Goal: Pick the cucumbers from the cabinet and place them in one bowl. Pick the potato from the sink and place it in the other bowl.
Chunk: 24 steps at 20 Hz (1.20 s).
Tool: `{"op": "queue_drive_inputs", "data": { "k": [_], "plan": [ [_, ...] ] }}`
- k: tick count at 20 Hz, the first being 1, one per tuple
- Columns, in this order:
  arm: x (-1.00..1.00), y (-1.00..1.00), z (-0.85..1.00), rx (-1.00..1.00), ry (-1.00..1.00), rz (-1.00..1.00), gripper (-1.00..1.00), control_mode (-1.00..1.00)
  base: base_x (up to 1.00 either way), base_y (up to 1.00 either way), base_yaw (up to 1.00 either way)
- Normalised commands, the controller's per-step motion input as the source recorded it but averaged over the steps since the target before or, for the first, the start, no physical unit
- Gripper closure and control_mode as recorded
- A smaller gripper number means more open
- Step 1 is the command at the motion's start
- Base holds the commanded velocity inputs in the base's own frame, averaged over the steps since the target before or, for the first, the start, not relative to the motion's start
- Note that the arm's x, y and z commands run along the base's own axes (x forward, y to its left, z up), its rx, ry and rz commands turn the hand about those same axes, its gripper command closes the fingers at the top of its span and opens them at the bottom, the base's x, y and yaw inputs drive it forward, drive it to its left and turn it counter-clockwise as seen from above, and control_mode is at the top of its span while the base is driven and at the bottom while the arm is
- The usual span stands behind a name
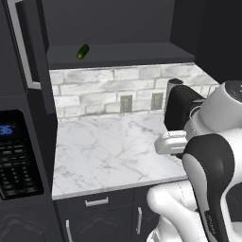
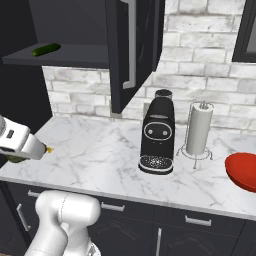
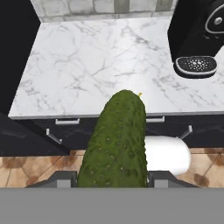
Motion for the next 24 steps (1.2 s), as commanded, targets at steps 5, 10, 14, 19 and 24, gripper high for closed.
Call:
{"op": "queue_drive_inputs", "data": {
  "k": [5, 10, 14, 19, 24],
  "plan": [
    [0.0, 0.0, 0.0, 0.0, 0.0, 0.0, 1.0, -1.0, 0.0, 0.0, 0.0],
    [0.0, 0.0, 0.0, 0.0, 0.0, 0.0, 1.0, -1.0, 0.0, 0.0, 0.0],
    [0.0, 0.0, 0.0, 0.0, 0.0, 0.0, 1.0, -1.0, 0.0, 0.0, 0.0],
    [0.0, 0.0, 0.0, 0.0, 0.0, 0.0, 1.0, 1.0, -0.05, 0.0, 0.0],
    [0.0, 0.0, 0.0, 0.0, 0.0, 0.0, 1.0, 1.0, -0.98, -0.04, 0.0]
  ]
}}
